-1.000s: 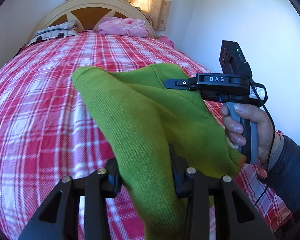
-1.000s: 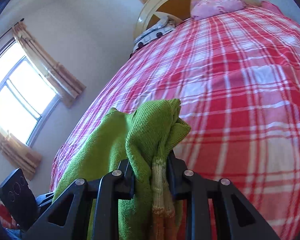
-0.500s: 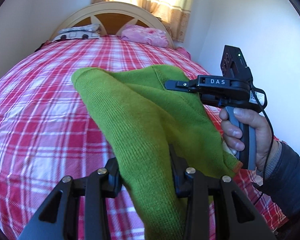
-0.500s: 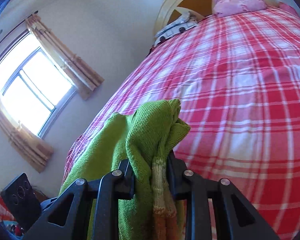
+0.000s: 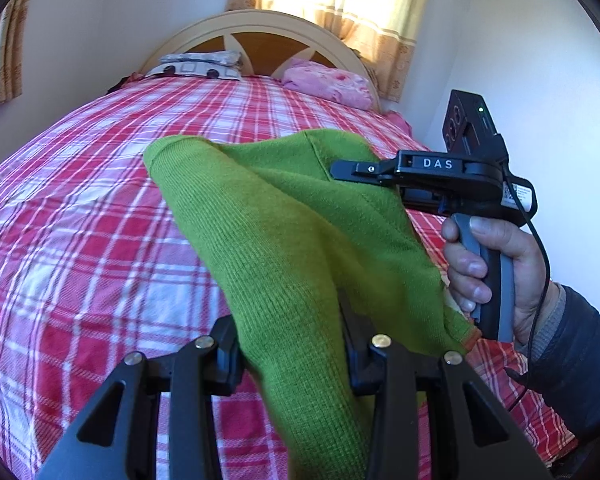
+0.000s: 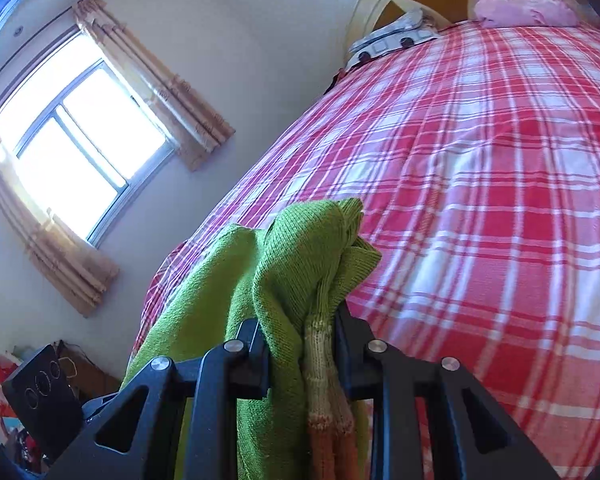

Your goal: Fold small clothes

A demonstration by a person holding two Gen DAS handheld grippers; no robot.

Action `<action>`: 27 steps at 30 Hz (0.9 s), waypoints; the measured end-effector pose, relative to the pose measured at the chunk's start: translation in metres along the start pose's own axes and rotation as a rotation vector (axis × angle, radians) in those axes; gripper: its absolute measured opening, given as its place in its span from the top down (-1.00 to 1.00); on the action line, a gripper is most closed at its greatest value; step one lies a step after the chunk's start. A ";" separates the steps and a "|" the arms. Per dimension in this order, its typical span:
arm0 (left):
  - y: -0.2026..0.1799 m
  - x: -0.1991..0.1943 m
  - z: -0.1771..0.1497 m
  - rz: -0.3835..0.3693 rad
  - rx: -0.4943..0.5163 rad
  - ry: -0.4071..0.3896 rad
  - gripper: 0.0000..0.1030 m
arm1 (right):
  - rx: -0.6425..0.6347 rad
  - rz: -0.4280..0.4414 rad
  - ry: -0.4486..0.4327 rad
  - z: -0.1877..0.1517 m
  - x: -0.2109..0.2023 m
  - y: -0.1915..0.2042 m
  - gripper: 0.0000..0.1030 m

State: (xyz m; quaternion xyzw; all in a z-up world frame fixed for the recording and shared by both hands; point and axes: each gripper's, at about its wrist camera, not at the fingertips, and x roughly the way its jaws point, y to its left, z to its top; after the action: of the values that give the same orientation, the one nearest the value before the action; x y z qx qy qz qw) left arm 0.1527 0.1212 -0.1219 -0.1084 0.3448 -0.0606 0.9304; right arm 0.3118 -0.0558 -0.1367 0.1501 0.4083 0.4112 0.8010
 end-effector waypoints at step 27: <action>0.077 -0.027 -0.025 0.097 -0.112 -0.030 0.24 | -0.099 0.063 0.126 0.009 0.113 0.070 0.50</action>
State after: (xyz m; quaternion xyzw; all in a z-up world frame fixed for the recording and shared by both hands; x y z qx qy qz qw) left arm 0.1190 0.1967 -0.1421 -0.1445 0.3386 0.0054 0.9298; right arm 0.3180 0.0765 -0.1503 0.0969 0.4320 0.4646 0.7669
